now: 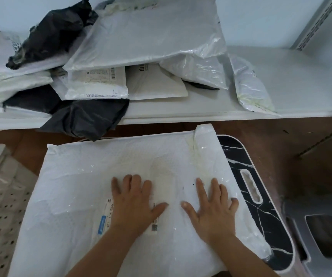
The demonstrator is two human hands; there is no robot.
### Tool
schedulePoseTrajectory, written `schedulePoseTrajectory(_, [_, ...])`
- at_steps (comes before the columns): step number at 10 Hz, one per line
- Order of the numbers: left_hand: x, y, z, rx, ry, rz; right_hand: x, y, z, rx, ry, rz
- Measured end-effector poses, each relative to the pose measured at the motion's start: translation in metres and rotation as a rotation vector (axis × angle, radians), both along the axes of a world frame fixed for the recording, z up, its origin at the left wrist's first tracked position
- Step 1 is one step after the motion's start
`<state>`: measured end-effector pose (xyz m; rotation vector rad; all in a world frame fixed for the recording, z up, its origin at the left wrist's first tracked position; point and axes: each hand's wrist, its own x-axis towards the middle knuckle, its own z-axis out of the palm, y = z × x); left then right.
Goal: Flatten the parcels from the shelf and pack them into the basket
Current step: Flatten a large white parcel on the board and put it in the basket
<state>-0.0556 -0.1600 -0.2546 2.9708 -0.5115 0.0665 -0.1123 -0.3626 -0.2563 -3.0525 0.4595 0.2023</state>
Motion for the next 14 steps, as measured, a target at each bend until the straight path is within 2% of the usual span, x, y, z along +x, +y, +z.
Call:
schedulePoseTrajectory(2, [0.024, -0.012, -0.013, 0.07, 0.076, -0.068, 0.066, 0.0, -0.002, -0.011, -0.073, 0.123])
schedulePoseTrajectory(3, [0.025, -0.012, -0.016, 0.076, 0.06, -0.064, 0.088, -0.009, -0.009, 0.003, 0.061, 0.165])
schedulePoseTrajectory(5, [0.025, -0.013, -0.015, 0.075, 0.067, -0.065, 0.09, -0.012, -0.011, 0.004, 0.152, 0.155])
schedulePoseTrajectory(7, [0.024, -0.013, -0.015, 0.09, 0.102, -0.05, 0.125, -0.032, 0.007, -0.005, 0.022, 0.104])
schedulePoseTrajectory(8, [0.024, -0.012, -0.014, 0.087, 0.121, -0.047, 0.147, -0.037, 0.002, -0.052, 0.081, 0.168])
schedulePoseTrajectory(9, [0.026, -0.013, -0.014, 0.086, 0.112, -0.051, 0.154, -0.038, -0.005, -0.012, 0.169, 0.187])
schedulePoseTrajectory(12, [0.024, -0.012, -0.014, 0.07, 0.124, -0.059, 0.141, -0.038, 0.004, 0.022, 0.239, 0.172])
schedulePoseTrajectory(14, [0.02, -0.006, -0.009, 0.044, 0.147, -0.071, 0.061, -0.037, 0.003, 0.028, 0.214, 0.186])
